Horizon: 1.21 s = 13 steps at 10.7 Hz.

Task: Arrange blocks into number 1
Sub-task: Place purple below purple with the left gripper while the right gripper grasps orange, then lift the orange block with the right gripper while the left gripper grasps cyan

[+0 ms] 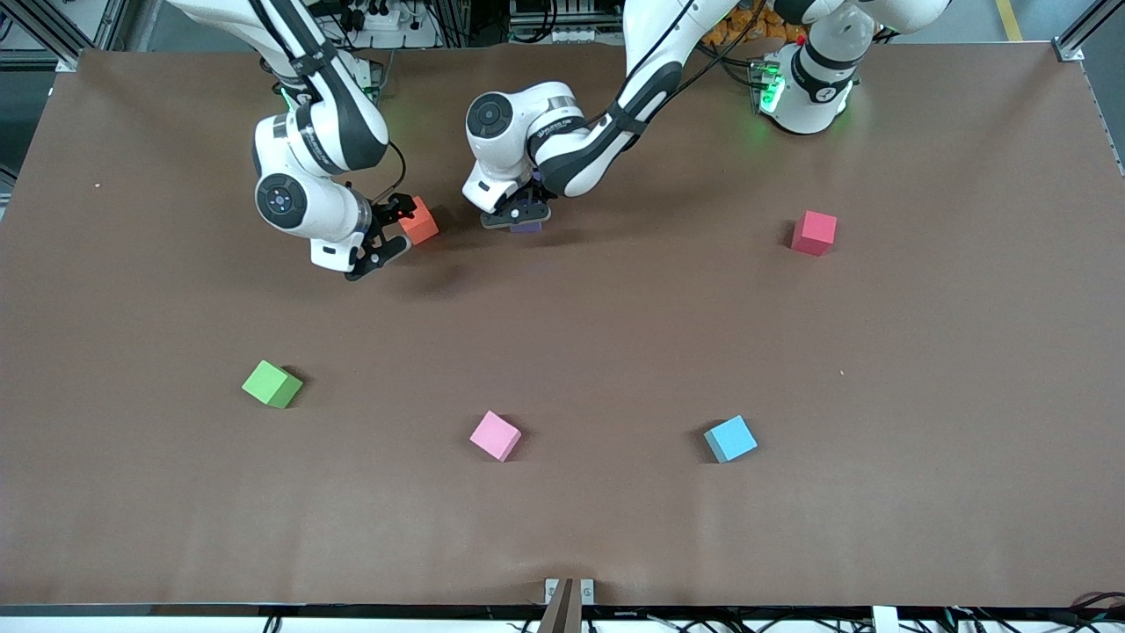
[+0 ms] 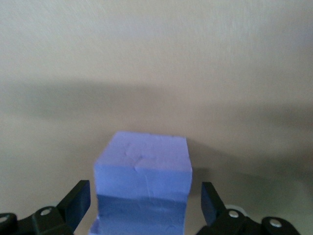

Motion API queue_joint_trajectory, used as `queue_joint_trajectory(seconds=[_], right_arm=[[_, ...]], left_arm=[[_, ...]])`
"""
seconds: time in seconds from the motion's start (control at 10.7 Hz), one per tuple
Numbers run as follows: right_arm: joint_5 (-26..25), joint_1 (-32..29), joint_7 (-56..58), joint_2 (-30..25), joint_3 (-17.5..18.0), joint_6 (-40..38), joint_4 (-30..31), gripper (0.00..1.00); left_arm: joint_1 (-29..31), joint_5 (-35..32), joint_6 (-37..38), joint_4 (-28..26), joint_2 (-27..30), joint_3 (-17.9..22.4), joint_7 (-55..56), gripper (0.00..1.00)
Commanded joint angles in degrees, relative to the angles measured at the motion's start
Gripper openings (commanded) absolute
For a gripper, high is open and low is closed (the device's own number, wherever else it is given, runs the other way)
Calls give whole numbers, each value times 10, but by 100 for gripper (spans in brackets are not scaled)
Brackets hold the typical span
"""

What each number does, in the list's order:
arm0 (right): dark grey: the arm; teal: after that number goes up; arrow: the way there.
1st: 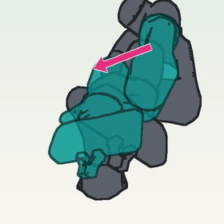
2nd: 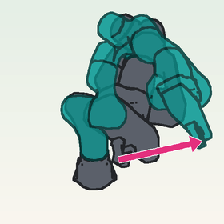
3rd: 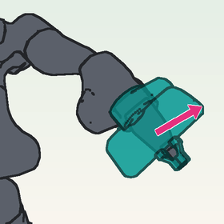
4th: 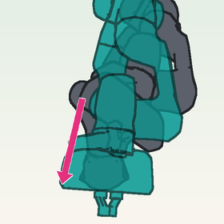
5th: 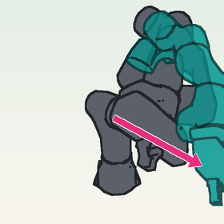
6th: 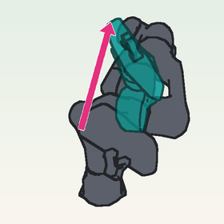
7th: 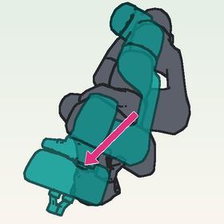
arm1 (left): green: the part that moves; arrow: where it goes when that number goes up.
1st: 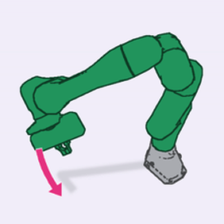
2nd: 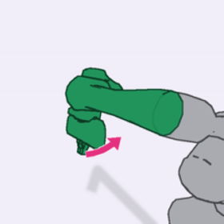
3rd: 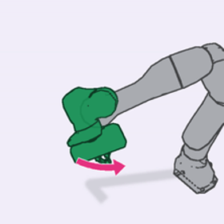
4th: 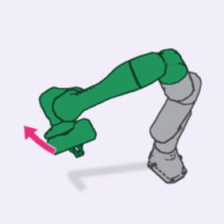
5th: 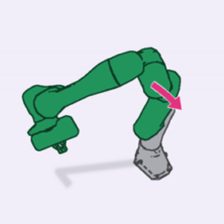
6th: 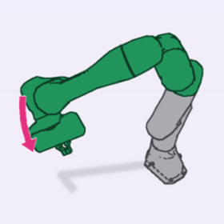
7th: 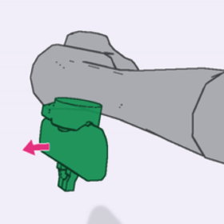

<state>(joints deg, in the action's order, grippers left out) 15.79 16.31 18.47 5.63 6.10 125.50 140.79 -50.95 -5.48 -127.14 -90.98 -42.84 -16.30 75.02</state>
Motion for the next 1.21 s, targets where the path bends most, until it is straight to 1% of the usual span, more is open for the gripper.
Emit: queue_joint_trajectory(seconds=[0.0,0.19,0.37,0.47,0.65,0.75,0.93,1.12], right_arm=[[17,2,12,11,1,13,6,100],[34,14,12,19,1,18,6,100],[39,36,12,24,0,33,7,100],[40,49,9,24,0,40,7,100],[39,71,7,23,-1,72,16,100],[39,78,2,25,-2,77,17,100],[39,82,-3,29,-2,77,18,100],[39,84,-2,30,-2,83,28,100]], left_arm=[[15,-16,26,-4,48,31,26,100],[65,-16,38,-3,69,34,26,100],[136,-21,47,-3,75,35,21,100],[171,-23,47,-3,73,36,15,100],[231,-55,47,-2,71,35,-25,100],[256,-52,47,-2,68,35,-44,100],[301,-55,47,41,42,35,-68,100],[329,-56,48,50,36,36,-124,100]])
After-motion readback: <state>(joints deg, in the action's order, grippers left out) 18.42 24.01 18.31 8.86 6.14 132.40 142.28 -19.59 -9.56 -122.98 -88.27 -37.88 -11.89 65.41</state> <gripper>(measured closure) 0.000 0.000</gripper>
